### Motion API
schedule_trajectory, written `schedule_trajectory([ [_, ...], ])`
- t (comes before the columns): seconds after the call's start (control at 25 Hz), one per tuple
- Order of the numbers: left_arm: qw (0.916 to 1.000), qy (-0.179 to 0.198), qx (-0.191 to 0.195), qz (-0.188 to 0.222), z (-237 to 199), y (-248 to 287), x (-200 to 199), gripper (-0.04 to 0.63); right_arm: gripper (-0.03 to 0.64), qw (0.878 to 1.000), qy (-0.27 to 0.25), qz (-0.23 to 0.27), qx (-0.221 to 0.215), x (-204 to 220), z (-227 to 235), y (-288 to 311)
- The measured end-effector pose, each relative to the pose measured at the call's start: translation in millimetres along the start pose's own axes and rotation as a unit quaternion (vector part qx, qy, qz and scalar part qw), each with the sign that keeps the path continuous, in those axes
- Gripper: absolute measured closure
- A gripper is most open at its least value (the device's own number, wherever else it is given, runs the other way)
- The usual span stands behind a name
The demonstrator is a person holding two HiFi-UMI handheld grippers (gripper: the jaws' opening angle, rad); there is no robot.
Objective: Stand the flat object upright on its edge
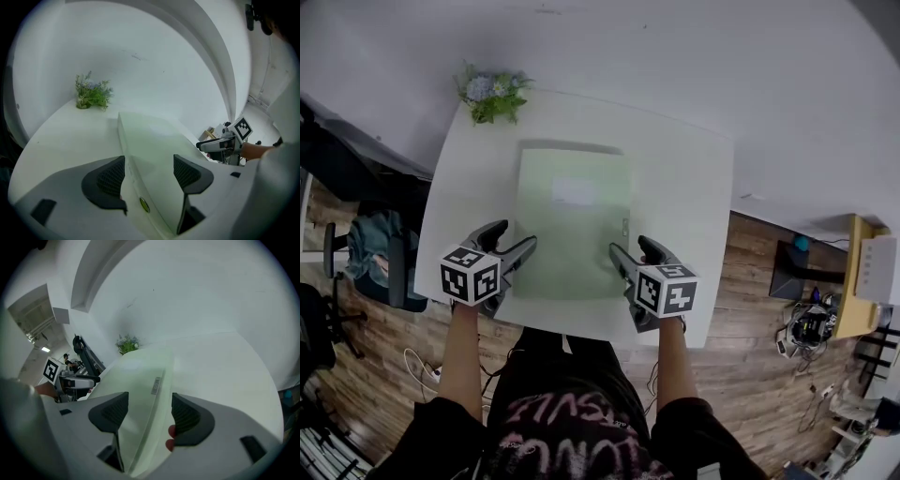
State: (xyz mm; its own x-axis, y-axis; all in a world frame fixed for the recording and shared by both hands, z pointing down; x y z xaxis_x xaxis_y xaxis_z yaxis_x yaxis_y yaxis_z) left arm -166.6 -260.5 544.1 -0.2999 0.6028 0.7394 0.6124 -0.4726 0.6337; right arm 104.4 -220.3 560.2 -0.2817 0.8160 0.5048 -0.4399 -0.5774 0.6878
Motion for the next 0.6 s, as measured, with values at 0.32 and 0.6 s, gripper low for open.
schedule_trajectory([
  [0.32, 0.9991, -0.012, 0.031, -0.026, -2, 12, 4, 0.264, 0.334, 0.998, 0.012, -0.057, -0.012, 5, 3, 15],
  [0.6, 0.9974, -0.009, 0.048, -0.053, 3, 18, 11, 0.264, 0.334, 0.996, 0.032, -0.084, -0.02, 8, 4, 18],
])
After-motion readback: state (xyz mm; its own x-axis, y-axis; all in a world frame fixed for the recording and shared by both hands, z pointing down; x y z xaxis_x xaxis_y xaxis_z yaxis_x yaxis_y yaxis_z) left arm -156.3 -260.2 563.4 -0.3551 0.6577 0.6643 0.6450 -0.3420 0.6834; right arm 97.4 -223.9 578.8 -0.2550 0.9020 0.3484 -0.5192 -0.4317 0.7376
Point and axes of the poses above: the fingertips, and each gripper's own axes: y forward along the fingers, z to its right, x out of its underside, the point moved 5 cm from there along -y, backward along the fingers, and after that the axes turned 12 degrees about y, right-handed, at the moved point
